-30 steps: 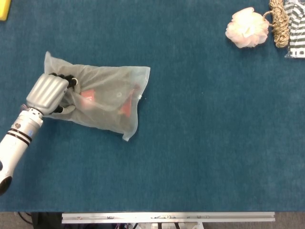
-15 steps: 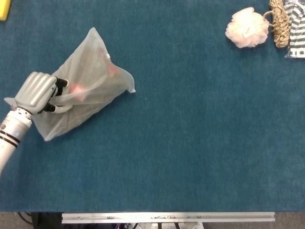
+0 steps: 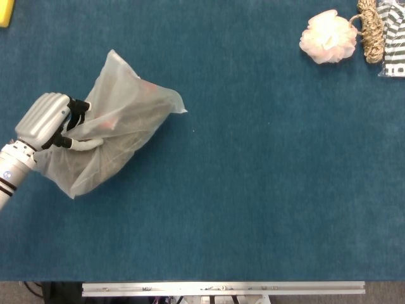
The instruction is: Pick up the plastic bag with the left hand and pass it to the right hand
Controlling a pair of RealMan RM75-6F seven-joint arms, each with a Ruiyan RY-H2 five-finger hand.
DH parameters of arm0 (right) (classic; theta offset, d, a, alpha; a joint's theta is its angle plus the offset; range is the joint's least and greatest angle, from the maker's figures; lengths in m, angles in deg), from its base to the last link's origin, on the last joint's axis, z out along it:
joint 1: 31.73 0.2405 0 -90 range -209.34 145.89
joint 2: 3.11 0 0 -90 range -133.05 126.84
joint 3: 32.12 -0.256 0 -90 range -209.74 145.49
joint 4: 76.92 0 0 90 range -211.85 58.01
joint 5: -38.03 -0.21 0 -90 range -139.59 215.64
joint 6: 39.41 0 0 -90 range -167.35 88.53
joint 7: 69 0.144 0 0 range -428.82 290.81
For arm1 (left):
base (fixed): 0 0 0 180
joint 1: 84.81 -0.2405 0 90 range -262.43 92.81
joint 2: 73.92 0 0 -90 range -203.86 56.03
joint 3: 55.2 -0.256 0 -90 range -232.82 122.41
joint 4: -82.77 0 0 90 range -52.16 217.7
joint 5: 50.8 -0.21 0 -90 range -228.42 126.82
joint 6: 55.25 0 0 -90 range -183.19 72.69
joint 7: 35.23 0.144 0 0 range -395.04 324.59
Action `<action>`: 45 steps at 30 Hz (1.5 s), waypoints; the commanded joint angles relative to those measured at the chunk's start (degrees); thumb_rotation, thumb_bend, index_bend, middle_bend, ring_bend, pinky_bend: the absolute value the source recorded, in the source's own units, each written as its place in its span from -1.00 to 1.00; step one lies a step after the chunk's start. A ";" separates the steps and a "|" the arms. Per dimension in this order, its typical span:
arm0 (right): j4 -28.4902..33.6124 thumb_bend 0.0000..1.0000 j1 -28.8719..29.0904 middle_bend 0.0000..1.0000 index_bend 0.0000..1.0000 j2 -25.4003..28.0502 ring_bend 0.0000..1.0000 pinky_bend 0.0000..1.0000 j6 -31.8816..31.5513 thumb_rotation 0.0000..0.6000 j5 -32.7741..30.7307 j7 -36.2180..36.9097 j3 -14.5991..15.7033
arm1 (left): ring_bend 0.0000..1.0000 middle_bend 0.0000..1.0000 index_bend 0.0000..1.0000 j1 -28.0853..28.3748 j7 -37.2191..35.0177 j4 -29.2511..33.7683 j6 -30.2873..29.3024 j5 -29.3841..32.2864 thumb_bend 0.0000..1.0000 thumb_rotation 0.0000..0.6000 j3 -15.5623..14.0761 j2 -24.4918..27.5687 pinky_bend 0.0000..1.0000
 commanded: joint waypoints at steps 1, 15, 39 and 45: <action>0.39 -0.22 0.31 -0.56 -0.83 -0.02 -0.72 -0.23 0.35 1.00 0.51 -0.49 0.19 | 0.57 0.64 0.56 0.64 -2.85 1.67 -2.13 -2.15 -0.16 1.00 -0.32 1.65 0.99; 4.18 -0.32 5.56 -0.56 -0.85 -1.90 -0.72 -0.23 6.56 1.00 7.94 -3.82 1.64 | 0.57 0.64 0.56 2.73 -6.58 10.98 -4.59 -4.49 -0.16 1.00 -0.09 5.25 0.99; 4.51 -1.00 22.28 -0.96 -1.00 -24.42 -0.97 -0.49 21.95 1.00 5.40 -22.66 -2.43 | 0.57 0.64 0.57 4.69 -1.28 26.13 -1.18 0.76 -0.16 1.00 3.44 9.64 0.99; 2.33 -1.00 24.57 -0.96 -1.00 -28.49 -0.97 -0.49 22.87 1.00 3.92 -25.03 -2.63 | 0.57 0.64 0.57 4.94 -1.95 27.37 -0.64 0.98 -0.16 1.00 3.79 10.58 0.99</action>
